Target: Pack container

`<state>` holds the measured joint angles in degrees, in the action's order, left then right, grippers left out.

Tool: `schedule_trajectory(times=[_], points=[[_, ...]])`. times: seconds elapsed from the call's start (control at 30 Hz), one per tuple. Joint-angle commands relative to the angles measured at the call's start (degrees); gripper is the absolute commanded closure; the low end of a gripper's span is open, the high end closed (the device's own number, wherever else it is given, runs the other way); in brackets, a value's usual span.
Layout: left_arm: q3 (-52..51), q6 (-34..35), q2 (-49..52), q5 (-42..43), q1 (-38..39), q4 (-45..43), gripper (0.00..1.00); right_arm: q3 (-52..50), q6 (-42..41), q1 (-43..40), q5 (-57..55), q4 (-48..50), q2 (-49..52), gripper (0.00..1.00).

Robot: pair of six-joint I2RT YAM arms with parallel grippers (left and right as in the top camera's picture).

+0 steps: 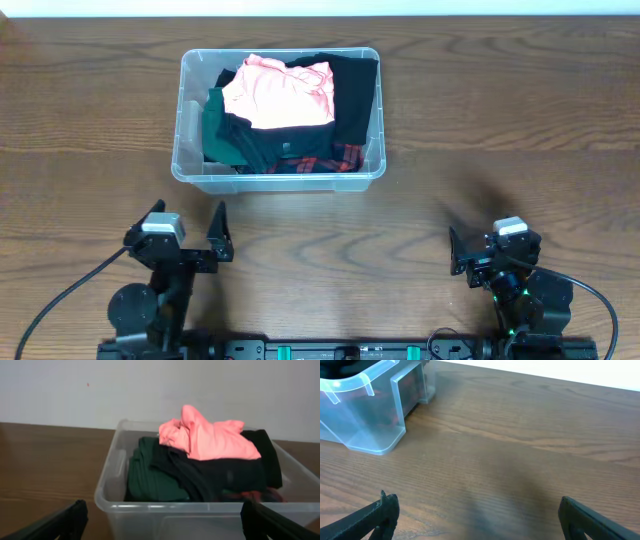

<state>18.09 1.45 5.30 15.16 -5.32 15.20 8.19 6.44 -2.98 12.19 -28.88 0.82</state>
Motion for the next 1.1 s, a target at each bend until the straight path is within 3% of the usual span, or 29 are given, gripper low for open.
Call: schedule_trajectory(times=[0.0, 0.67, 1.07], points=[[-3.4, -0.1, -2.2, 0.9, 0.8, -2.2, 0.02, -0.2, -0.8, -0.4, 0.5, 0.0, -0.5, 0.01], [-14.6, -0.1, -5.2, 0.7, 1.2, -4.0, 0.02, -0.2, -0.8, -0.4, 0.5, 0.0, -0.5, 0.01], [-14.5, -0.1, -5.1, 0.7, 1.2, -4.2, 0.02, -0.2, -0.8, -0.4, 0.5, 0.0, -0.5, 0.01]])
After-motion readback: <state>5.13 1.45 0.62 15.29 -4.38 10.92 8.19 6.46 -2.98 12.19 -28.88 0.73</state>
